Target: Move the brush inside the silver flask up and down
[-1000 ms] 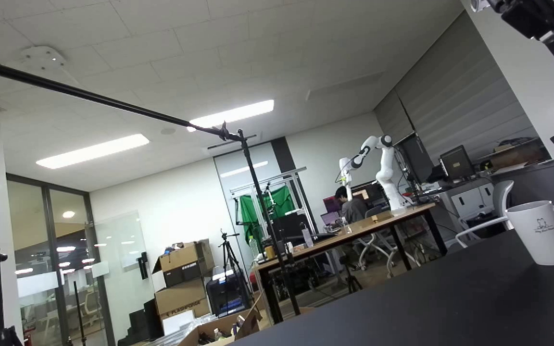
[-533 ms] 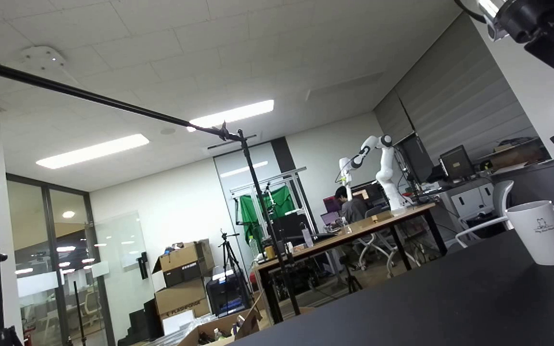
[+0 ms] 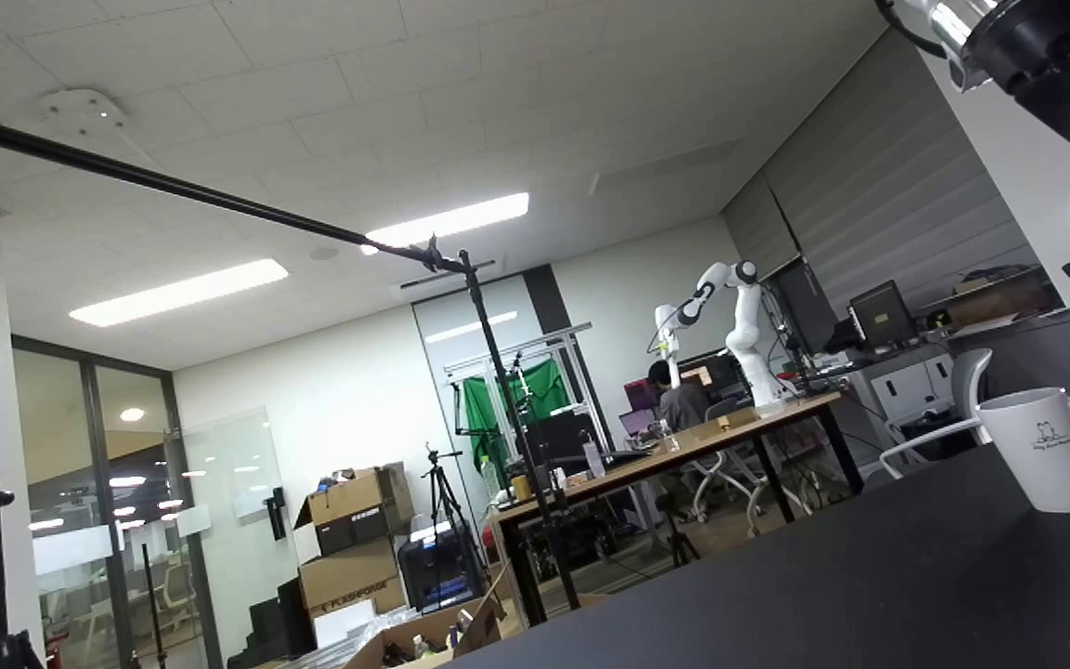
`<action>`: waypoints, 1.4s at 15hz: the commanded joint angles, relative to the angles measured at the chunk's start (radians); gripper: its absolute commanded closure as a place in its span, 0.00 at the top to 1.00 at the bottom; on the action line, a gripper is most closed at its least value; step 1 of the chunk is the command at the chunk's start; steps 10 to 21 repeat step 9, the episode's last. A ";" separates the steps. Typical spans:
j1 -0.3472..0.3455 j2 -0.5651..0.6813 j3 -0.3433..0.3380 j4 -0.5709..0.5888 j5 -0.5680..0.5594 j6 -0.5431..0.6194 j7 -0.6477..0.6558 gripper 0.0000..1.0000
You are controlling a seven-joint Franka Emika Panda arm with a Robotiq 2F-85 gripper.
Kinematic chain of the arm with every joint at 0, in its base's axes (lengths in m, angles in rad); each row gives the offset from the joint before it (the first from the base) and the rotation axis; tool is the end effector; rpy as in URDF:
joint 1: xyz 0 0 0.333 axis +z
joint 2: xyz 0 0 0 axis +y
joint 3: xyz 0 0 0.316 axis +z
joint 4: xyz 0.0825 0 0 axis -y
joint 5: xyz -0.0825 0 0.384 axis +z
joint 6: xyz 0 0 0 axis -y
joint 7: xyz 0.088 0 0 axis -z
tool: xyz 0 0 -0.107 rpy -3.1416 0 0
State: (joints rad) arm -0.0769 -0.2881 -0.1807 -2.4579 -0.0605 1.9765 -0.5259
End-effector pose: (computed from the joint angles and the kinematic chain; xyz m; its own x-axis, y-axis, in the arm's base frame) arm 0.4044 -0.1102 0.3871 0.9361 0.3088 -0.1685 0.2955 -0.9502 -0.0993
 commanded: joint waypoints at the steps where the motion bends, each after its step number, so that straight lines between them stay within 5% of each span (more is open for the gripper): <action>1: -0.005 -0.033 0.001 0.045 -0.013 -0.084 0.015 0.74; 4: -0.005 -0.046 -0.001 0.077 -0.028 -0.167 0.004 0.95; 5: 0.002 -0.035 -0.003 0.045 -0.012 -0.108 0.001 0.77; 8: 0.002 -0.048 -0.004 0.059 -0.019 -0.144 0.001 0.95; 21: 0.002 -0.048 -0.004 0.059 -0.019 -0.145 0.001 0.96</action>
